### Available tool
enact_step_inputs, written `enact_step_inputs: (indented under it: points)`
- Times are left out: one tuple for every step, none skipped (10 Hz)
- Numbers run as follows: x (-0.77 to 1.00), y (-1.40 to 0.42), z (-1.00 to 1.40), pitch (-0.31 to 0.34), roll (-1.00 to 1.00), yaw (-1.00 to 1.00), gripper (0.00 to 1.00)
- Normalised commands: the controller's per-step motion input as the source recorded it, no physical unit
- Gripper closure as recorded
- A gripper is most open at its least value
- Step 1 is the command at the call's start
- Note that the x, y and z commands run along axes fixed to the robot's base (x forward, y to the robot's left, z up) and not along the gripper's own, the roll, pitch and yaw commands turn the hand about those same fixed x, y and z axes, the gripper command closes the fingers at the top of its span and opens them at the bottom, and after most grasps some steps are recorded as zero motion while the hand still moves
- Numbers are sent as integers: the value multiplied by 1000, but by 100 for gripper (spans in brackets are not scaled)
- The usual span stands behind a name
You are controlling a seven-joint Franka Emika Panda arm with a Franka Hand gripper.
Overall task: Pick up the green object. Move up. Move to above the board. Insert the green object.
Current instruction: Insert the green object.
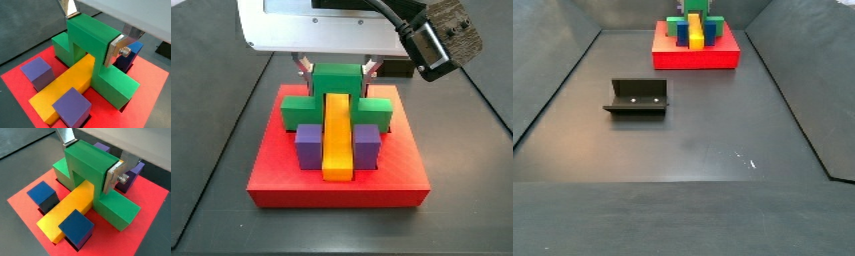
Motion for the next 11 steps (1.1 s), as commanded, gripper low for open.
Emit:
enact_step_inputs:
  points:
    - [69,0,-89,-26,30,51,100]
    - [103,0,-83,-13,30,43,100]
    - [151,0,-51,0,26,54,100]
    - [149,0,-66,0,26,29,100]
    - [34,0,-89,-16,16,0,100]
    - [0,0,-149,-41,26,0,100]
    - [-6,-17,-314,-93,83,0,100]
    - [-31,-40,-389,-96,123,0,100]
    - [-57,-63,-414,-93,160,0,100]
    - [-106,-111,-394,-123,197,0,100]
    - [-63,-97,-414,-133,180,0,100]
